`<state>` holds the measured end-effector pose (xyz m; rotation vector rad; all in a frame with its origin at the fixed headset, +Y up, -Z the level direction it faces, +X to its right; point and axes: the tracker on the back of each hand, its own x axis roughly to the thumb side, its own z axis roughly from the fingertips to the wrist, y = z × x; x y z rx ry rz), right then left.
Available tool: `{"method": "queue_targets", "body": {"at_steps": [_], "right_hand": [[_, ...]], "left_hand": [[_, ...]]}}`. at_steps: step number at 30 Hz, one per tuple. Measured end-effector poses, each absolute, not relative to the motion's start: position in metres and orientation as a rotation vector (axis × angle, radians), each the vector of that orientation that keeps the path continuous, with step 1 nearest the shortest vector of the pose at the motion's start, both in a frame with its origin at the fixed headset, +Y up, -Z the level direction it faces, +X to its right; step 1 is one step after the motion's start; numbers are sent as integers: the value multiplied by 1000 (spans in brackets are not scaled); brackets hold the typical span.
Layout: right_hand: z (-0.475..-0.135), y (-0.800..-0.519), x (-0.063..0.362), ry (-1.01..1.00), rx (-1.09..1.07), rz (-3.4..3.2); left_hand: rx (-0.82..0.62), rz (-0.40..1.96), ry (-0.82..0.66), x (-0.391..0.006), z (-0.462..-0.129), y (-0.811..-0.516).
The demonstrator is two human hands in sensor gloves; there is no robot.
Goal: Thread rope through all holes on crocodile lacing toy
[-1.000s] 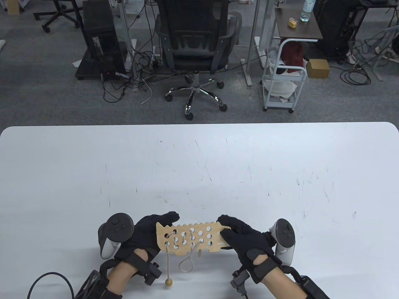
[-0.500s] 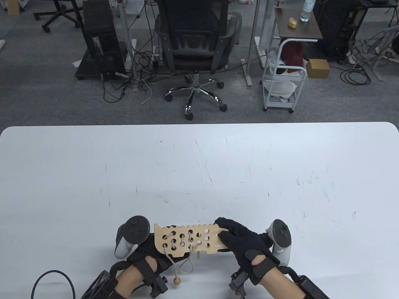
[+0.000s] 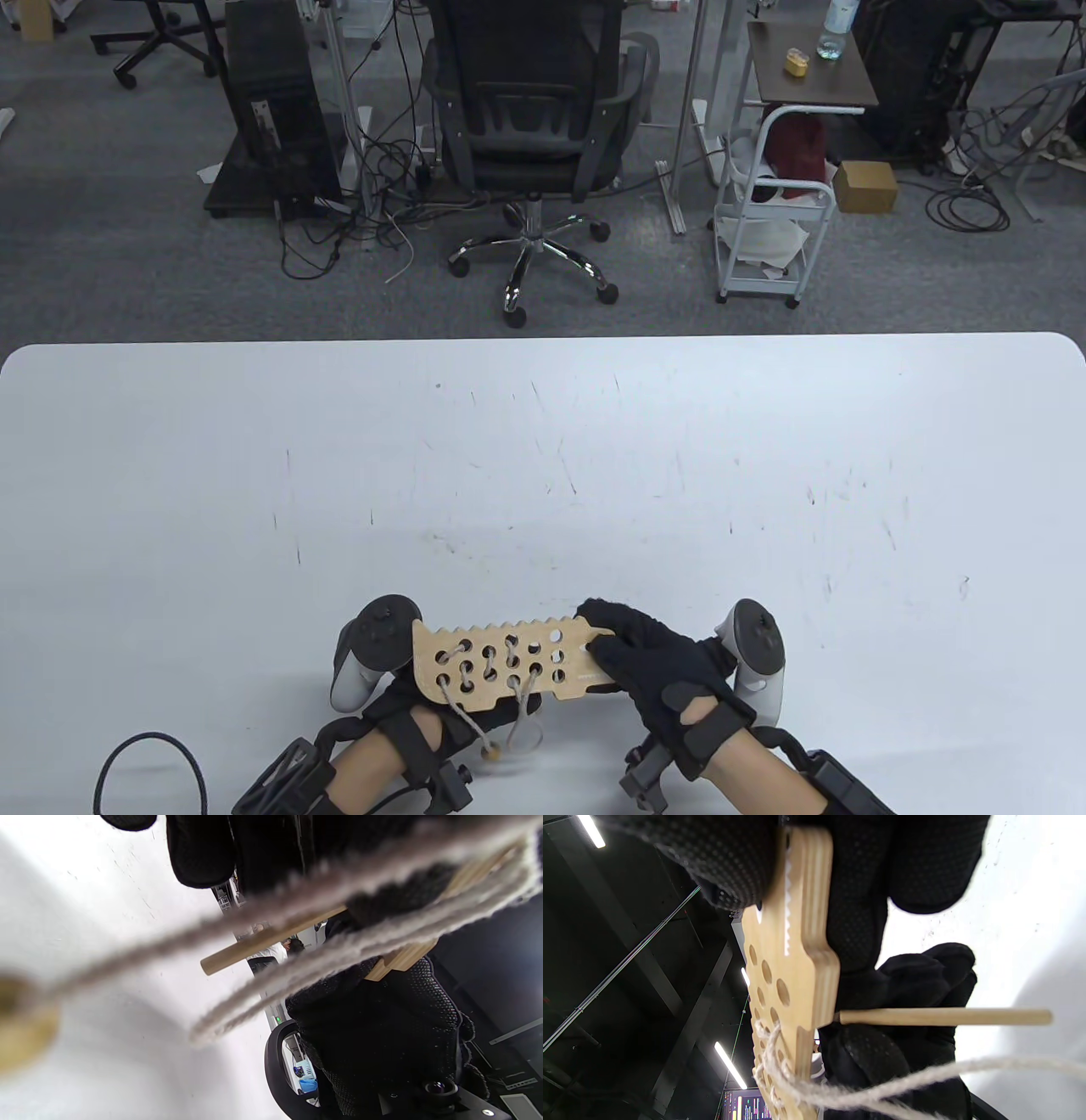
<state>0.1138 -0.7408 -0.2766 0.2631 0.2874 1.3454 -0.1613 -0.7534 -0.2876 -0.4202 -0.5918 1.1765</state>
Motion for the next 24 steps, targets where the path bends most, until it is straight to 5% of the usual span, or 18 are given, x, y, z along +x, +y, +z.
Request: {"method": "queue_targets", "body": {"at_steps": [24], "right_hand": [[-285,-737,130,221,229,1358]], "left_hand": [[-209,1299,-416,-206,-303,-744]]}}
